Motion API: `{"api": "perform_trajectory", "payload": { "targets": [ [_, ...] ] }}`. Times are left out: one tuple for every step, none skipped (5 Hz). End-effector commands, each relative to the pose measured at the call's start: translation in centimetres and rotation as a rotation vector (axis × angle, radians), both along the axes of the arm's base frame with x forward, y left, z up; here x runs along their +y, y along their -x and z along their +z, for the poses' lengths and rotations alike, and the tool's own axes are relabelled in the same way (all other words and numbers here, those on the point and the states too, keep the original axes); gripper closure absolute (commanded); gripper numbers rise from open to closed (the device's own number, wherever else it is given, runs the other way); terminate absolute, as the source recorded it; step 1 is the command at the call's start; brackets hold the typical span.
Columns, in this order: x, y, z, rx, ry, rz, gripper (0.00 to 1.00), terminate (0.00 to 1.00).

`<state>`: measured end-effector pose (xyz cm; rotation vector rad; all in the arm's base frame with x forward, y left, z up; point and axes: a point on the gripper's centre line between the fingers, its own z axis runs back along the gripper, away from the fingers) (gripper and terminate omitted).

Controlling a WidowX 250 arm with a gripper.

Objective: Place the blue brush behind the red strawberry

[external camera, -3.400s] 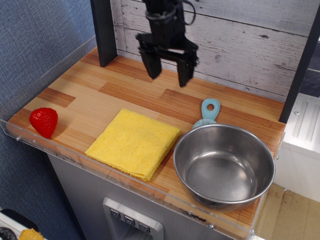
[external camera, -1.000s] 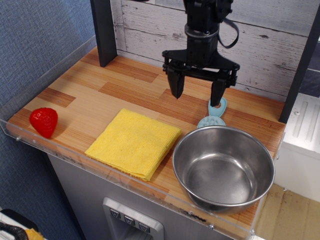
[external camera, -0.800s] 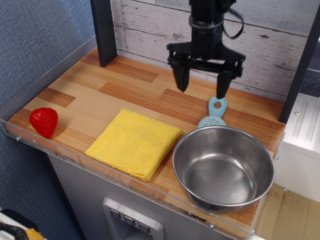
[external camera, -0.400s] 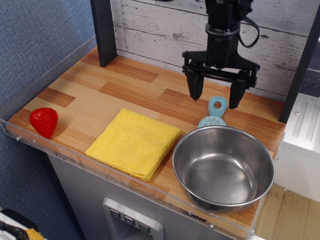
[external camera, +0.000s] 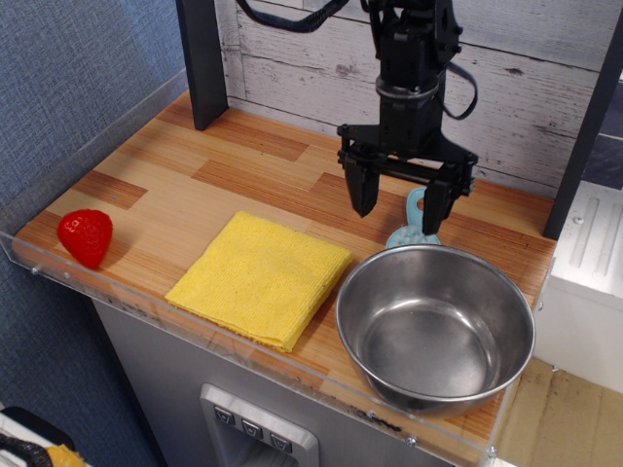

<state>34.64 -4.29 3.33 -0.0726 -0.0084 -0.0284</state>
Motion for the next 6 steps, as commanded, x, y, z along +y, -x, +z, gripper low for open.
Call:
{"api": "perform_trajectory", "payload": {
  "targets": [
    [-0.1,0.3,0.3,-0.036,-0.020,0.000,0.00,0.00],
    [-0.1,0.5,0.1,-0.037,-0.022,0.014,0.00,0.00],
    [0.1,0.7,-0.4,-0.047,-0.025,0.025,1.00,0.00],
    [0.2,0.8,-0.5,-0.032,-0.021,0.012,1.00,0.00],
    [0.9,0.7,0.3,-0.040,-0.014,0.024,1.00,0.00],
    [1.8,0.6,1.5,-0.040,0.002,0.017,1.00,0.00]
  ]
}}
